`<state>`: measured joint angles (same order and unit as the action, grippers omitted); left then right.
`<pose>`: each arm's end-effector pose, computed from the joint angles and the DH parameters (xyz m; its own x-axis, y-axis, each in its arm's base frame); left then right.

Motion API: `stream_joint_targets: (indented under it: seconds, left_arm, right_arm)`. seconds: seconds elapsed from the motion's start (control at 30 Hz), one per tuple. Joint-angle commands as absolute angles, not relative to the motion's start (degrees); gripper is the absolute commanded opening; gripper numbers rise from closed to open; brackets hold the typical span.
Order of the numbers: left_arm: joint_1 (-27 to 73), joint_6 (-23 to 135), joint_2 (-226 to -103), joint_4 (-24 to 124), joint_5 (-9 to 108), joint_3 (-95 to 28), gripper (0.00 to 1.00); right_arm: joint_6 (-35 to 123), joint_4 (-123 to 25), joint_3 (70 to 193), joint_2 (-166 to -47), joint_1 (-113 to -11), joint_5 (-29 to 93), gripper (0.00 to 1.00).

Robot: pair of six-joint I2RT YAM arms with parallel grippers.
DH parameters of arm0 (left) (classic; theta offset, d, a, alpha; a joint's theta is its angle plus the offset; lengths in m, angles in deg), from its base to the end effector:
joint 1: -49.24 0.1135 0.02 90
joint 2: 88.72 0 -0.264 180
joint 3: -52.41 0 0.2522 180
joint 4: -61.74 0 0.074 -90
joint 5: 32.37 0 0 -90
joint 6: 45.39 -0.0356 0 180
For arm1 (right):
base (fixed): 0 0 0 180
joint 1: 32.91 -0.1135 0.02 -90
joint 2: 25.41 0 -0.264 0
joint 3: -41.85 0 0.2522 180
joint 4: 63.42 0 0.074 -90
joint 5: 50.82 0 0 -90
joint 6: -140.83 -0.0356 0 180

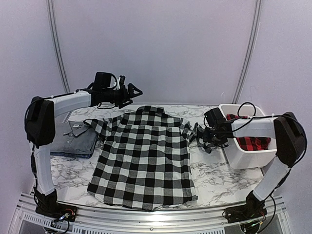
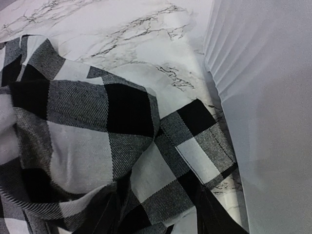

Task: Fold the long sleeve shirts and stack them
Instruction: Pick up the sleeve from the center of the board.

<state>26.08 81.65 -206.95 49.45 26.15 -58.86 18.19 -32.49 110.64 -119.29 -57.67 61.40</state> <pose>0.4466 -0.2113 0.2811 -0.7170 -0.2520 -0.6499 0.4470 0.5492 -0.7061 0.3017 0.1243 0.1813 -0.7397 0.2087 -0.6398 0.2413 0.9697 0.0374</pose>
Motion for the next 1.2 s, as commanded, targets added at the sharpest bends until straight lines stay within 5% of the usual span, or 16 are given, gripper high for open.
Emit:
stream_joint_targets:
  seconds: [0.0, 0.37, 0.7, 0.97, 1.17]
  left_arm:
    - [25.9, 80.8, -200.0, 52.7, 25.2, -53.0, 0.99]
    - [25.7, 81.1, -192.9, 50.6, 24.9, -46.6, 0.99]
    - [25.3, 81.4, -190.1, 48.1, 25.7, -46.0, 0.99]
    - [25.2, 80.7, -188.9, 45.9, 25.4, -45.2, 0.99]
    - [24.9, 80.7, -188.8, 45.6, 25.2, -44.7, 0.99]
  right_arm:
    - [18.3, -32.9, 115.2, -124.9, -57.1, 62.8, 0.48]
    - [17.0, -35.9, 114.2, -131.0, -57.1, 58.6, 0.52]
    - [16.0, -35.9, 117.2, -131.0, -65.2, 56.4, 0.12]
    - [13.6, -35.3, 114.1, -123.4, -68.0, 60.7, 0.45]
    - [12.4, -31.8, 109.9, -116.7, -67.6, 65.3, 0.52]
